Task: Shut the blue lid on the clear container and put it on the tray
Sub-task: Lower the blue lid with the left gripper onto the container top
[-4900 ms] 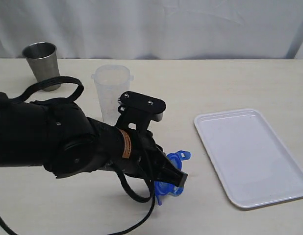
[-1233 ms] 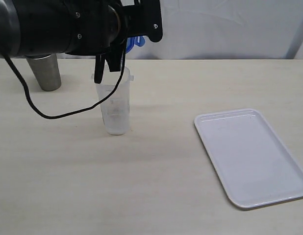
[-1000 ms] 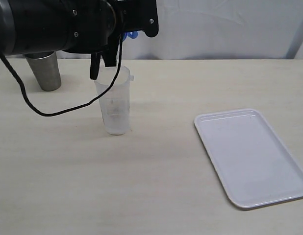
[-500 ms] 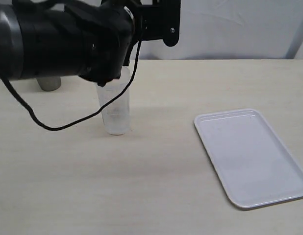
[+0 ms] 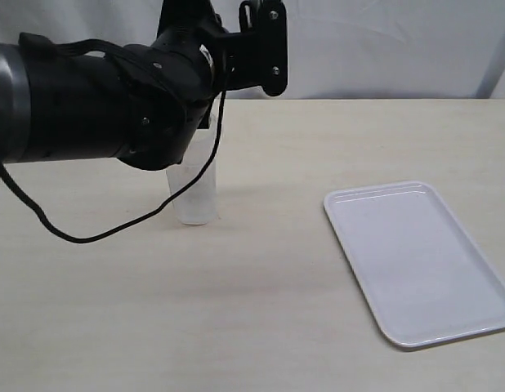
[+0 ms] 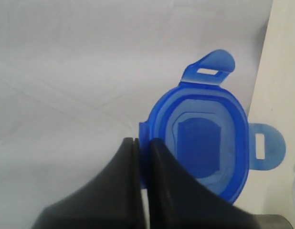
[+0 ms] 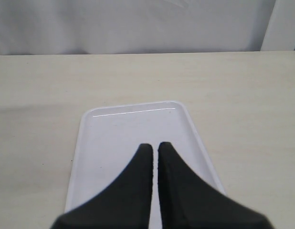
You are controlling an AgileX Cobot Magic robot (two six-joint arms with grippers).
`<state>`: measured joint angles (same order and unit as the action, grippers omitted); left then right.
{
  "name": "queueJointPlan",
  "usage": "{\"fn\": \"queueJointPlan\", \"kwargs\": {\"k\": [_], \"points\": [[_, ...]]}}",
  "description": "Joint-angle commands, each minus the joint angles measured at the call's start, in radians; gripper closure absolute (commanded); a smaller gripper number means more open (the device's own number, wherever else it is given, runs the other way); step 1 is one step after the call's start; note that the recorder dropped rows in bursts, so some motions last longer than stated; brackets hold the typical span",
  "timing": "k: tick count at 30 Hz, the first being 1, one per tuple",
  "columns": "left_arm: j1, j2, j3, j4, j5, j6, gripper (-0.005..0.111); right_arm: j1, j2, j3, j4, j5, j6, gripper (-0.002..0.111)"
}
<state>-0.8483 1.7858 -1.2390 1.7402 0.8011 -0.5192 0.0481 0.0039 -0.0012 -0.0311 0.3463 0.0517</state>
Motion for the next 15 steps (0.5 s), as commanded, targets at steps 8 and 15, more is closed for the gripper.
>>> {"fn": "queueJointPlan", "kwargs": {"k": [8,15], "points": [[0.082,-0.010,0.048,0.004,-0.038,-0.092,0.107,0.001,-0.004,0.001,0.000,-0.002,0.001,0.104],[0.093,-0.010,0.049,0.004,-0.111,-0.132,0.107,0.001,-0.004,0.001,0.000,-0.002,0.001,0.104]]}}
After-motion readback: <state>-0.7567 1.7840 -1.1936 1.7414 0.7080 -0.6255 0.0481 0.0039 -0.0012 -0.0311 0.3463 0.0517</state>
